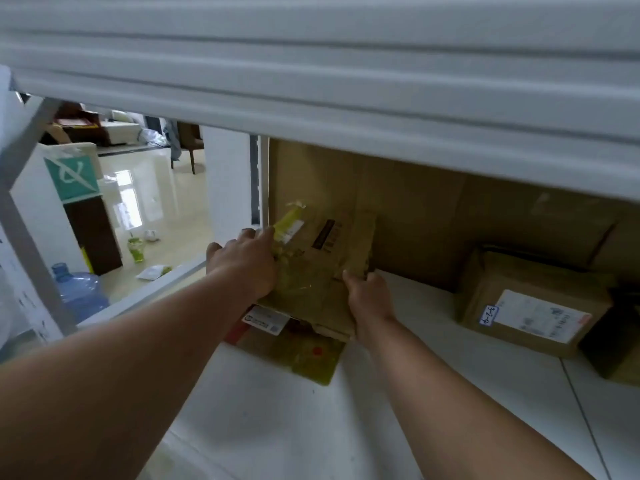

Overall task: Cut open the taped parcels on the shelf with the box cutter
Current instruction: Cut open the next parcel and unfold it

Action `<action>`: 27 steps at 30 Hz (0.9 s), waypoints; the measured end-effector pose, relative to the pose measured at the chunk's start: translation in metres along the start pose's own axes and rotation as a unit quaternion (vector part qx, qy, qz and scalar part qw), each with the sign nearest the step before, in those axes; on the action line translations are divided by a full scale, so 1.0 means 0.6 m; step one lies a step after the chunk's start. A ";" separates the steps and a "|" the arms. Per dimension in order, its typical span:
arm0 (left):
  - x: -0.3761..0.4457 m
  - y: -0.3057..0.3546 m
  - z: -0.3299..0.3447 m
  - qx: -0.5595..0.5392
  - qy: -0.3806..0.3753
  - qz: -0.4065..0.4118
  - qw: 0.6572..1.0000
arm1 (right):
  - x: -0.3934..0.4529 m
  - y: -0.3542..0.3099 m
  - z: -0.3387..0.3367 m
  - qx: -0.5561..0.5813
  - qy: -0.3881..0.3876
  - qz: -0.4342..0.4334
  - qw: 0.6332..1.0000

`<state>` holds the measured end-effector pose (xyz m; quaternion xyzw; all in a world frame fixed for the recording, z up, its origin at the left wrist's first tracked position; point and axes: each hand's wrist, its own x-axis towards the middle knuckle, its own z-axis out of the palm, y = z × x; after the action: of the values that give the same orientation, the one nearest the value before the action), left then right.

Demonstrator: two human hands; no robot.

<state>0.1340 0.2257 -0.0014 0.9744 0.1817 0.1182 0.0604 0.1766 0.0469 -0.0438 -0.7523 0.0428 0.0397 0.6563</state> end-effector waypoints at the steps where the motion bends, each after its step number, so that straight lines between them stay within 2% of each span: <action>1: 0.006 -0.001 0.007 0.031 -0.014 0.007 0.999 | 0.004 -0.001 0.009 -0.003 0.006 0.002 1.000; 5: 0.017 -0.016 0.047 0.044 -0.046 0.051 0.997 | 0.014 -0.002 0.039 -0.072 0.003 0.010 0.997; 11: 0.044 -0.047 0.090 0.055 -0.075 0.063 0.994 | 0.020 0.000 0.068 -0.228 -0.007 -0.038 0.973; 13: 0.054 -0.048 0.100 0.038 -0.098 0.070 0.992 | 0.017 0.005 0.070 -0.366 0.032 -0.069 0.927; 15: 0.058 -0.047 0.111 0.026 -0.108 0.073 0.991 | 0.014 0.010 0.066 -0.478 0.067 -0.162 0.861; 17: 0.059 -0.048 0.121 0.018 -0.111 0.066 0.991 | 0.018 0.016 0.063 -0.522 0.039 -0.253 0.814; 18: 0.059 -0.049 0.125 0.015 -0.114 0.061 0.992 | 0.021 0.019 0.062 -0.539 0.009 -0.271 0.798; 22: 0.057 -0.045 0.133 0.038 -0.118 0.062 0.990 | 0.028 0.037 0.061 -0.594 -0.100 -0.213 0.769; 27: 0.055 -0.036 0.138 0.053 -0.133 0.059 0.988 | 0.036 0.045 0.058 -0.612 -0.142 -0.174 0.759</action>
<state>0.1777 0.2515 -0.0776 0.9922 0.1206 -0.0191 0.0248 0.1948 0.0776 -0.0775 -0.9739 -0.2157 0.0487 0.0507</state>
